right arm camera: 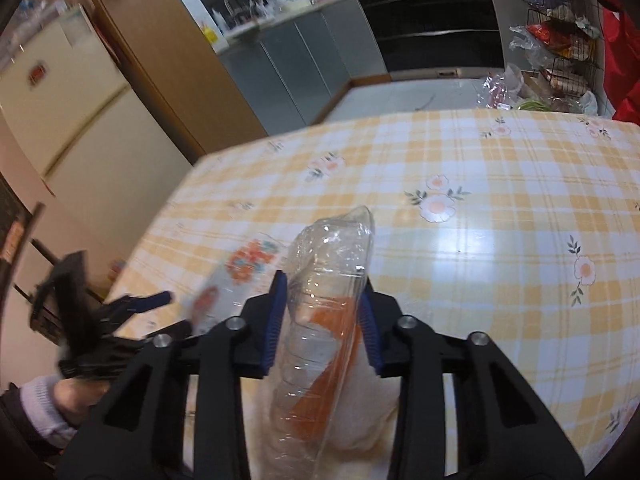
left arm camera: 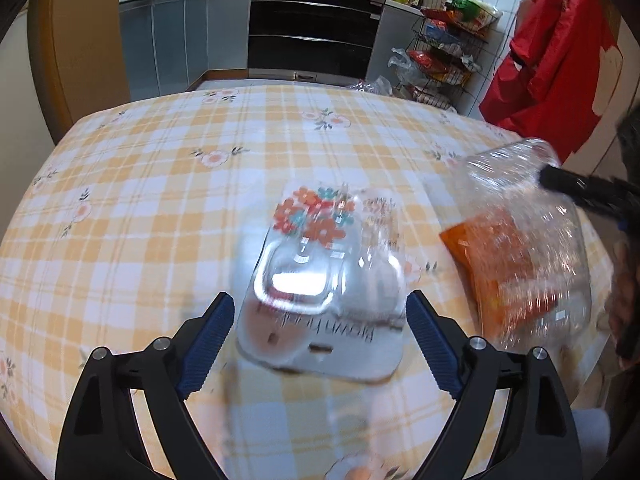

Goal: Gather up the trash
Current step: 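Lift the flower-printed tray with the left tool while the right lifts the clear box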

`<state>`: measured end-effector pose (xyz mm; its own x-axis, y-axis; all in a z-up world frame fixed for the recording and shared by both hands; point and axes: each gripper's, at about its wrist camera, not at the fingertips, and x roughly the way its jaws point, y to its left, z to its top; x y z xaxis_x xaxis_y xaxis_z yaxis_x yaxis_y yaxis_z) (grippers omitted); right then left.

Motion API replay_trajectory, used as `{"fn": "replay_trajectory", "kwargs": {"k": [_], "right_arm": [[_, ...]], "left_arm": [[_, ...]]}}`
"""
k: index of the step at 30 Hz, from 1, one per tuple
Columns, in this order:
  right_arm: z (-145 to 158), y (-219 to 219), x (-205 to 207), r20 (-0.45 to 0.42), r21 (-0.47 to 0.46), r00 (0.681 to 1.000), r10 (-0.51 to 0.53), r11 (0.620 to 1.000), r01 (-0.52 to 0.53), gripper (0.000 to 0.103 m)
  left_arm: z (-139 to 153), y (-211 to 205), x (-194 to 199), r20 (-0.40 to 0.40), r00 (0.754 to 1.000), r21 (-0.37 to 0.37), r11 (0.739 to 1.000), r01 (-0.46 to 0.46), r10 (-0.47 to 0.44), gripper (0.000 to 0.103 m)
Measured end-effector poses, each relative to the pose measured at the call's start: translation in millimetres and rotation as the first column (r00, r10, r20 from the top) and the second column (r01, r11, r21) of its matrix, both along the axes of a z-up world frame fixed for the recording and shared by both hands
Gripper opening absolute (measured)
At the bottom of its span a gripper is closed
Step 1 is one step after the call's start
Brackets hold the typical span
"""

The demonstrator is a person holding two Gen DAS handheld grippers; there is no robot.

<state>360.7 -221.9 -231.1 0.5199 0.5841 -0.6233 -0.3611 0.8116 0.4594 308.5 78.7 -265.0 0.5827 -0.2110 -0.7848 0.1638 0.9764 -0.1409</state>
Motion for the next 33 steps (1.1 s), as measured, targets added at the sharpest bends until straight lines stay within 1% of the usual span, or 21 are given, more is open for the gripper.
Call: {"fn": "replay_trajectory", "kwargs": {"k": [2, 5, 9, 12, 14, 16, 19, 21, 22, 23, 25, 26, 33], "right_arm": [[6, -4, -9, 0.013, 0.035, 1.000, -0.007, 0.999, 0.006, 0.026], [10, -9, -18, 0.023, 0.074, 1.000, -0.021, 0.997, 0.019, 0.023], [9, -15, -24, -0.001, 0.133, 0.999, -0.034, 0.991, 0.034, 0.022], [7, -18, -27, -0.019, 0.172, 0.999, -0.035, 0.984, 0.037, 0.021], [7, -18, -29, -0.020, 0.186, 0.999, -0.034, 0.982, 0.037, 0.021], [6, -18, -30, -0.020, 0.193, 0.999, -0.034, 0.980, 0.037, 0.020], [7, -17, -32, -0.021, 0.207, 0.999, -0.028, 0.978, 0.032, 0.020], [7, -16, -34, -0.022, 0.213, 0.999, -0.027, 0.977, 0.031, 0.020], [7, -16, -34, -0.023, 0.215, 0.999, -0.027, 0.976, 0.031, 0.020], [7, -15, -34, -0.024, 0.216, 0.999, -0.025, 0.976, 0.030, 0.019], [8, -14, -36, -0.023, 0.216, 1.000, -0.021, 0.976, 0.025, 0.019], [9, -13, -37, -0.022, 0.216, 1.000, -0.019, 0.976, 0.023, 0.019], [18, -1, -52, -0.009, 0.223, 1.000, 0.007, 0.975, -0.005, 0.018]], "left_arm": [[2, -5, 10, 0.005, 1.000, 0.003, 1.000, 0.009, -0.009, 0.086], [1, -14, 27, 0.009, 0.999, 0.017, 0.999, 0.037, -0.038, 0.086], [-5, -22, 51, -0.018, 0.999, 0.022, 0.999, 0.046, -0.046, 0.086], [-9, -27, 63, -0.033, 0.998, 0.038, 0.998, 0.055, -0.054, 0.082], [-14, -32, 69, -0.049, 0.996, 0.060, 0.995, 0.074, -0.071, 0.078], [-20, -36, 74, -0.071, 0.994, 0.085, 0.993, 0.085, -0.079, 0.078], [-27, -36, 78, -0.092, 0.993, 0.078, 0.993, 0.087, -0.080, 0.075], [-30, -35, 79, -0.103, 0.991, 0.068, 0.994, 0.087, -0.080, 0.066], [-32, -34, 78, -0.104, 0.992, 0.078, 0.994, 0.083, -0.075, 0.057], [-31, -33, 76, -0.097, 0.993, 0.080, 0.994, 0.081, -0.073, 0.057], [-26, -30, 69, -0.082, 0.994, 0.046, 0.996, 0.082, -0.078, 0.055], [-24, -30, 64, -0.074, 0.994, 0.041, 0.995, 0.086, -0.082, 0.055], [4, -18, 21, -0.010, 0.995, 0.033, 0.995, 0.095, -0.095, 0.055]]}}
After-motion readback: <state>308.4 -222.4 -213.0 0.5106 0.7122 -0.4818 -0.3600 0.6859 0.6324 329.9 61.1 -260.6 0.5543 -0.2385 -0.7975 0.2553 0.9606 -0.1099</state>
